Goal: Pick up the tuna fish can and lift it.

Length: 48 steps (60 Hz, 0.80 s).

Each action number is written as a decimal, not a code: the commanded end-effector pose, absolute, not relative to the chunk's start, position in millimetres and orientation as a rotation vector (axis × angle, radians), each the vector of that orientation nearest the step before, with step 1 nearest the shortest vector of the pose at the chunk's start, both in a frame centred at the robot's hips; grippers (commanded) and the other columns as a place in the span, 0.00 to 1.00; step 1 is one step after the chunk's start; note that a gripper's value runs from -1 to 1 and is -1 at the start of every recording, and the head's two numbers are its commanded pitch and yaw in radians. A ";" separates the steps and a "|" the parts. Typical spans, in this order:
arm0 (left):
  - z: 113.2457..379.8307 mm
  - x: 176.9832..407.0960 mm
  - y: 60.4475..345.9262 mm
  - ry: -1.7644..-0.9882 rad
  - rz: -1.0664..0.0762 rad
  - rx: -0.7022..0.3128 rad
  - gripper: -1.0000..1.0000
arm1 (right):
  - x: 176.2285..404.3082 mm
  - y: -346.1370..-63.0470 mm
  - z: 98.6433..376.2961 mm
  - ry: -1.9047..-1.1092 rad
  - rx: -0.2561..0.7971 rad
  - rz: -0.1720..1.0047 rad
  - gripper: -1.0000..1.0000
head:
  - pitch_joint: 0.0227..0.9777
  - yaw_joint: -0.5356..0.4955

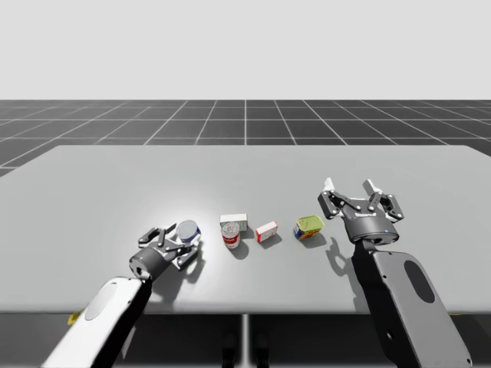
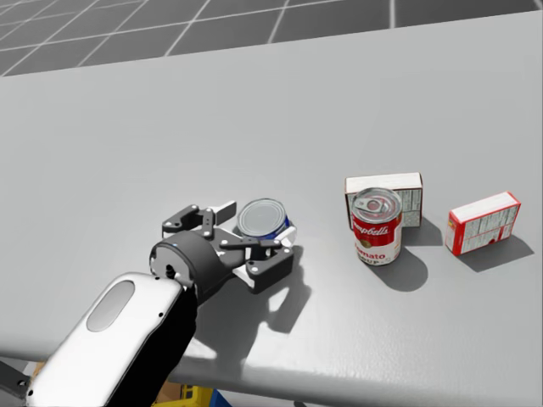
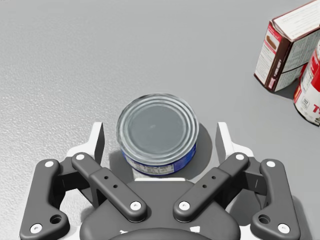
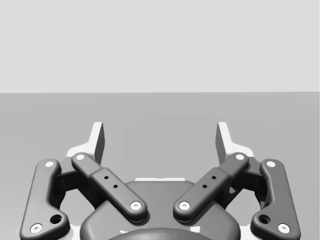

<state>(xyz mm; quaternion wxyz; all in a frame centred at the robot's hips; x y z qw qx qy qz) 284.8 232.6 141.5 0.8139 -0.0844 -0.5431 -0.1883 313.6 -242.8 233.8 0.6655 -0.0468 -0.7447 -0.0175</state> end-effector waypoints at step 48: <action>128.1 292.0 225.2 -1.116 -0.444 -0.140 1.00 | 312.5 -244.5 234.3 -1.685 -0.104 -0.044 0.00 | 0.50 0.84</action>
